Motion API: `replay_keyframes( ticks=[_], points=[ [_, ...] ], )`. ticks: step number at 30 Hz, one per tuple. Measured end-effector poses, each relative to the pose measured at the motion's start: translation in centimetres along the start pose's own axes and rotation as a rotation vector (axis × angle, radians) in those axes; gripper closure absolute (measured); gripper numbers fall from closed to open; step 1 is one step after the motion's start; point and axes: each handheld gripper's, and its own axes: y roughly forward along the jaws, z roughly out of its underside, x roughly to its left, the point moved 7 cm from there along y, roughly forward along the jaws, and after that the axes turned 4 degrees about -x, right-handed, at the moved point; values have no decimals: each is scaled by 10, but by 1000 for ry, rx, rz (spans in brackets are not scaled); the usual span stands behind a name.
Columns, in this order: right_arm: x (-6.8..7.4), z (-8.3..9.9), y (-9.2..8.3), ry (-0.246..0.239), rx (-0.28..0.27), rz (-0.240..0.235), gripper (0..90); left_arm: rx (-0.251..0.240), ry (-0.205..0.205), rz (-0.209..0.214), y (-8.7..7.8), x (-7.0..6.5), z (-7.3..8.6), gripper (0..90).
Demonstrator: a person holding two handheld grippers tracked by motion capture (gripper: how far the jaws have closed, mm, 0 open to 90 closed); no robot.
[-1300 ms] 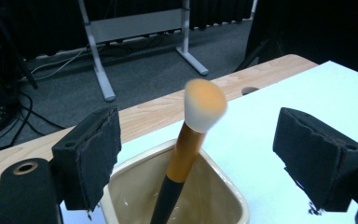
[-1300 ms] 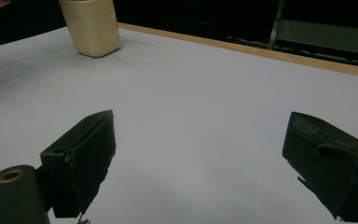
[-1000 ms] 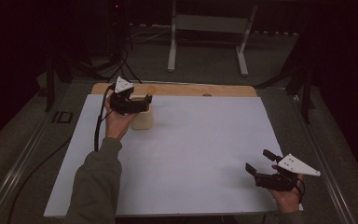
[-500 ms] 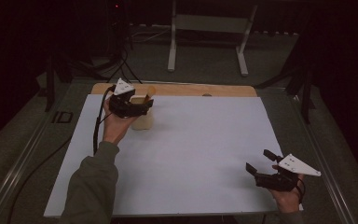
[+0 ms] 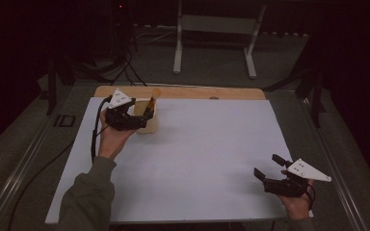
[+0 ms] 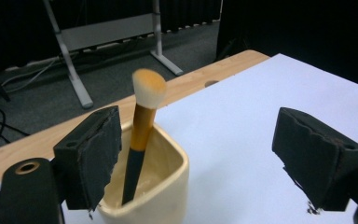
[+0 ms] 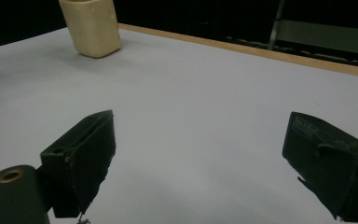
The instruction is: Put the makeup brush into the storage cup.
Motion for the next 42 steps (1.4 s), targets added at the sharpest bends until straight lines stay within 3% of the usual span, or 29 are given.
replay_keyframes(
  ticks=[27,37,42],
  points=[
    [0,0,0,0,2,1,93,-3,-10,12,-36,-14,38,150],
    [1,0,0,-2,2,1,93,-13,-19,9,-47,-15,51,150],
    [0,0,0,-1,4,1,93,-37,-24,28,-56,-16,58,141]
  ],
)
